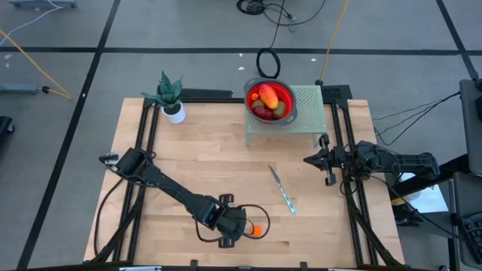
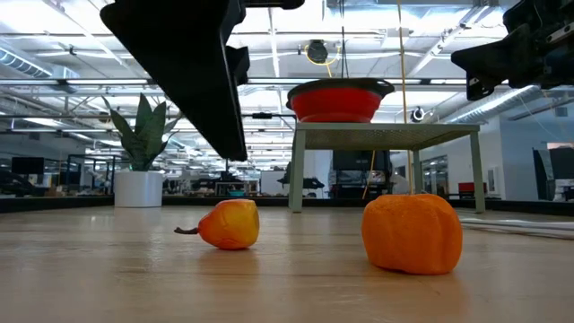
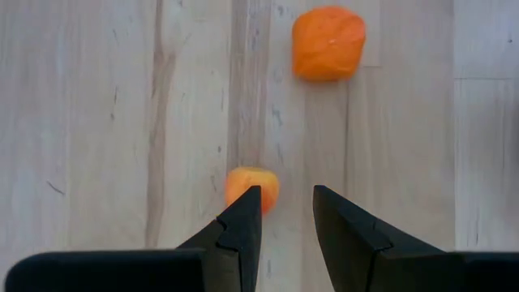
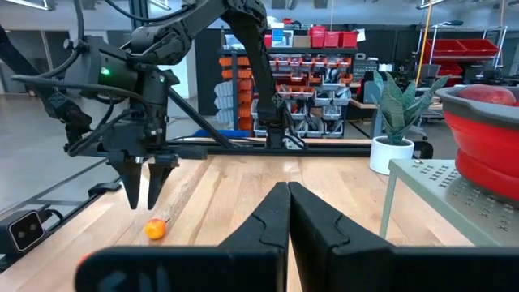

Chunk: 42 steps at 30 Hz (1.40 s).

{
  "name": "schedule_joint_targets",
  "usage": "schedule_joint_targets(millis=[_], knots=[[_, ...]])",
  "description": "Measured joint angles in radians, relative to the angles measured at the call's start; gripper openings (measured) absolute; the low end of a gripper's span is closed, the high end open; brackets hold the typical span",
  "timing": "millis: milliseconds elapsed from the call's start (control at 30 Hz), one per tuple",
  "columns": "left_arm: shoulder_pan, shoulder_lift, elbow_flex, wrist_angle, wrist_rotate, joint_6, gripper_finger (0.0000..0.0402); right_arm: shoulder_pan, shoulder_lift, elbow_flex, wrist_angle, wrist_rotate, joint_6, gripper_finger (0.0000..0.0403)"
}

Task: Pick & Place Fruit
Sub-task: Put the yellow orange peach into the red basket on the shelf

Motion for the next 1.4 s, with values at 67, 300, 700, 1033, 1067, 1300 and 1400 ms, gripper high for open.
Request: schedule_joint_targets(millis=[67, 300, 700, 1033, 1067, 1300, 1400], knots=[[0.001, 0.000, 0.000, 0.001, -0.001, 0.007, 0.0111, 0.000, 0.000, 0.000, 0.000, 0.000, 0.000, 0.0000], [0.013, 0.000, 0.000, -0.008, -0.026, -0.031, 0.0111, 0.000, 0.000, 0.000, 0.000, 0.000, 0.000, 0.0000], [0.019, 0.000, 0.000, -0.047, -0.018, -0.039, 0.0212, 0.000, 0.000, 0.000, 0.000, 0.000, 0.000, 0.0000], [0.019, 0.003, 0.000, -0.043, -0.018, -0.060, 0.0277, 0.000, 0.000, 0.000, 0.000, 0.000, 0.000, 0.0000], [0.019, 0.008, 0.000, -0.038, -0.018, -0.059, 0.0280, 0.000, 0.000, 0.000, 0.000, 0.000, 0.000, 0.0000], [0.019, 0.068, 0.000, -0.022, -0.014, -0.052, 0.0285, 0.000, 0.000, 0.000, 0.000, 0.000, 0.000, 0.0000], [0.021, 0.080, -0.001, -0.016, -0.018, -0.054, 0.0285, 0.000, 0.000, 0.000, 0.000, 0.000, 0.000, 0.0000]])
